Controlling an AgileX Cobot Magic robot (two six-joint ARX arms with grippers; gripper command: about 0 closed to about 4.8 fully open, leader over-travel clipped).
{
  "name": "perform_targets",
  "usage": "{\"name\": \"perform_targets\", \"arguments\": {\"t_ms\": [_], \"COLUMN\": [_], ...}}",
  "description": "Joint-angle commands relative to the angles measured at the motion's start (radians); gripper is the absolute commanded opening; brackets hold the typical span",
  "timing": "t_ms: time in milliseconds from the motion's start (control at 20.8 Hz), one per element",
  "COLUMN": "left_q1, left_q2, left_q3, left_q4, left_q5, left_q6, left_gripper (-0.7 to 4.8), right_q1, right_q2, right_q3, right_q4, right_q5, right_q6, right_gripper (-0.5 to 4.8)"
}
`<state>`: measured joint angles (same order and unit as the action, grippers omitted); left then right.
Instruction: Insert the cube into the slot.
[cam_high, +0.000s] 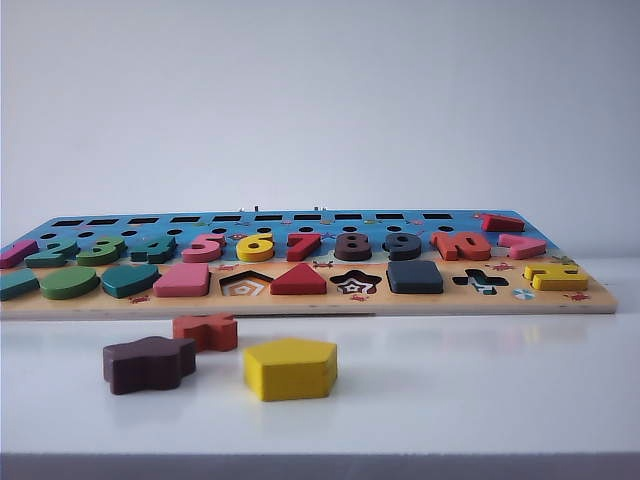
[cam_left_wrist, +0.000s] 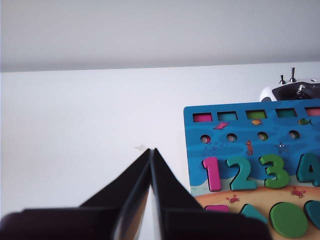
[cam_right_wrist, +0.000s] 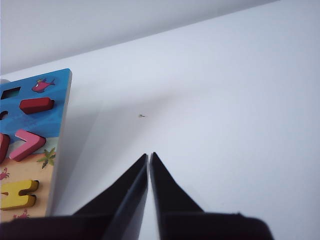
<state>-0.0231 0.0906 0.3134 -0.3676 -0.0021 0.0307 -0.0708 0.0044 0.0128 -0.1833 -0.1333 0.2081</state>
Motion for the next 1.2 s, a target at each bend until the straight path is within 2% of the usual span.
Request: {"name": "perform_targets", "arguments": {"t_ms": [48, 385, 1203], "left_q1": [0.002, 0.002, 0.000], "left_q2": [-0.036, -0.053, -0.091], "left_q3": [-0.057, -0.167, -0.242], "left_q4": [0.027, 0.054, 0.064], "left_q5": [-0.003, -0.002, -0.002], "left_q6": [0.006, 0.006, 0.006], "left_gripper": [0.17, 0.17, 0.17], "right_q1": [-0.002, -0.002, -0.001], "right_q2": [-0.002, -0.002, -0.002], "right_q3": [-0.009, -0.009, -0.008], "right_q4": [-0.024, -0.026, -0.026], "right_q5": [0.007, 0.006, 0.003], "right_q6": [-0.027, -0.026, -0.026], "right_gripper": [0.24, 0.24, 0.24]}}
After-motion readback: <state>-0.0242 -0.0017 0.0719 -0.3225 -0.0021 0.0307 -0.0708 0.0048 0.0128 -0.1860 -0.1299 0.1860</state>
